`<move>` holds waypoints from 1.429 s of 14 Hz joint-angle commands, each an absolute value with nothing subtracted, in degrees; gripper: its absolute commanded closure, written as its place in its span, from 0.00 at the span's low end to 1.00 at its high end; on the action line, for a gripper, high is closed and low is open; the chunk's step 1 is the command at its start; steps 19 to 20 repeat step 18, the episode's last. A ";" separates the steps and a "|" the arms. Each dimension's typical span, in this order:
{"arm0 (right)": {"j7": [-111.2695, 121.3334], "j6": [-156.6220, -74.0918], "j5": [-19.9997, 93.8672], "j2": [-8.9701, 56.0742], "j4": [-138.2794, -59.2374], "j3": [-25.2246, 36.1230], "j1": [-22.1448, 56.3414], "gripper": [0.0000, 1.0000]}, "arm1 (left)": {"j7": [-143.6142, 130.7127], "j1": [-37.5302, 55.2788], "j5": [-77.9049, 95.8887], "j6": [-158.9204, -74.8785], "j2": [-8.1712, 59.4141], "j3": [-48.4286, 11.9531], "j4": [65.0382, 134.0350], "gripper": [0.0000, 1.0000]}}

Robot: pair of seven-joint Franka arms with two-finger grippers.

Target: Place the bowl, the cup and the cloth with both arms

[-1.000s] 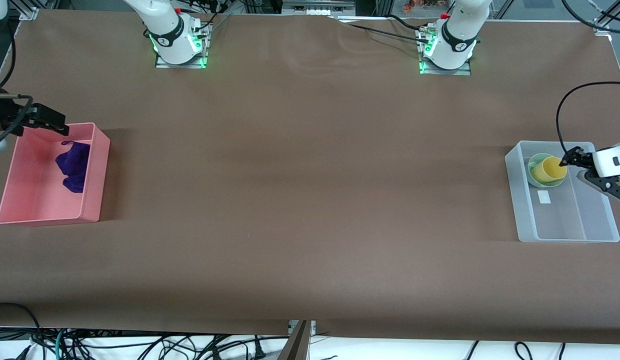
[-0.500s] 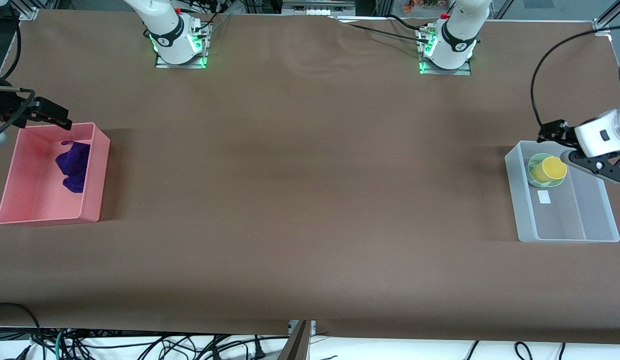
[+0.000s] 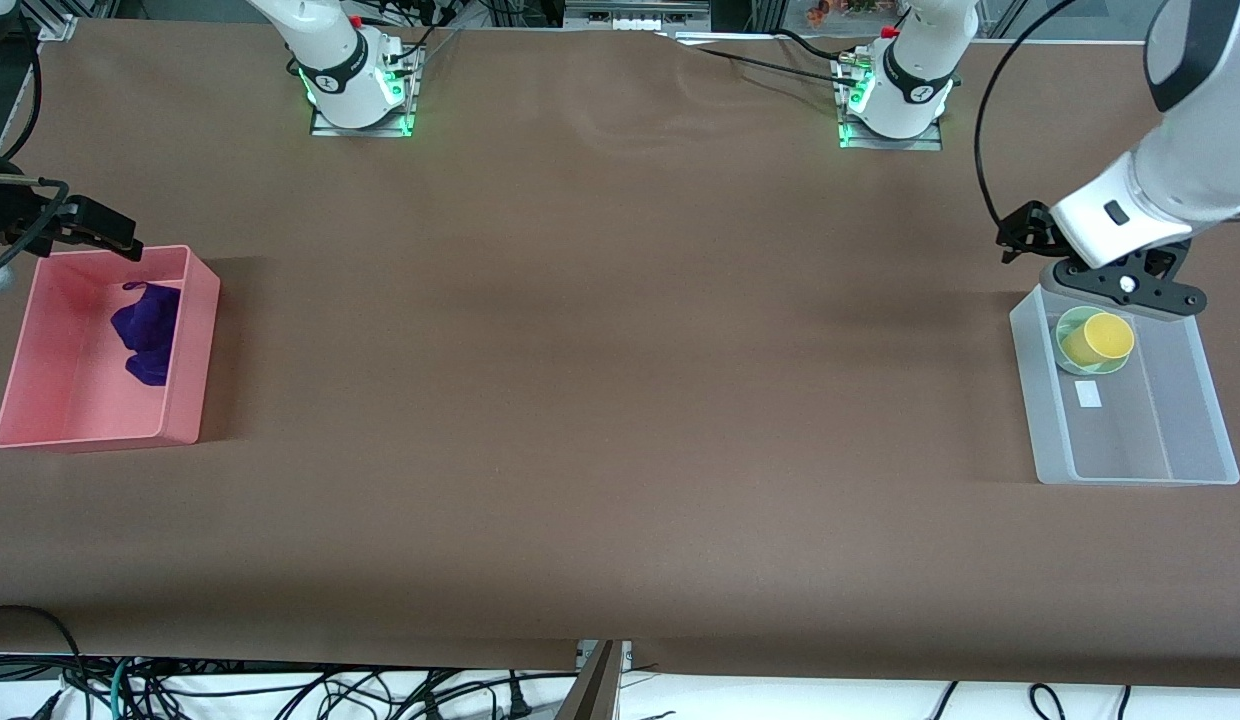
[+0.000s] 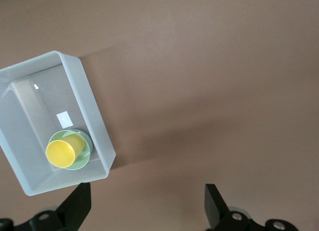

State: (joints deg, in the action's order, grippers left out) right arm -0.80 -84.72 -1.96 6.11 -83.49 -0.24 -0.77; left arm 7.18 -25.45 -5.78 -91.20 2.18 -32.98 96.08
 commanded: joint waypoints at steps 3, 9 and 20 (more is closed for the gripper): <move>-1.32 -84.29 -2.20 6.15 -82.88 -0.70 -1.23 0.00 | 4.49 0.91 -0.89 -95.89 0.53 -2.26 97.03 0.00; -1.32 -84.38 -2.20 6.15 -82.88 -0.70 -1.32 0.00 | 3.87 3.61 1.06 -103.27 -6.60 0.62 108.02 0.00; -1.41 -84.38 -2.11 6.15 -82.88 -0.62 -1.41 0.00 | 3.87 0.09 0.97 -103.27 -5.71 -2.29 107.23 0.00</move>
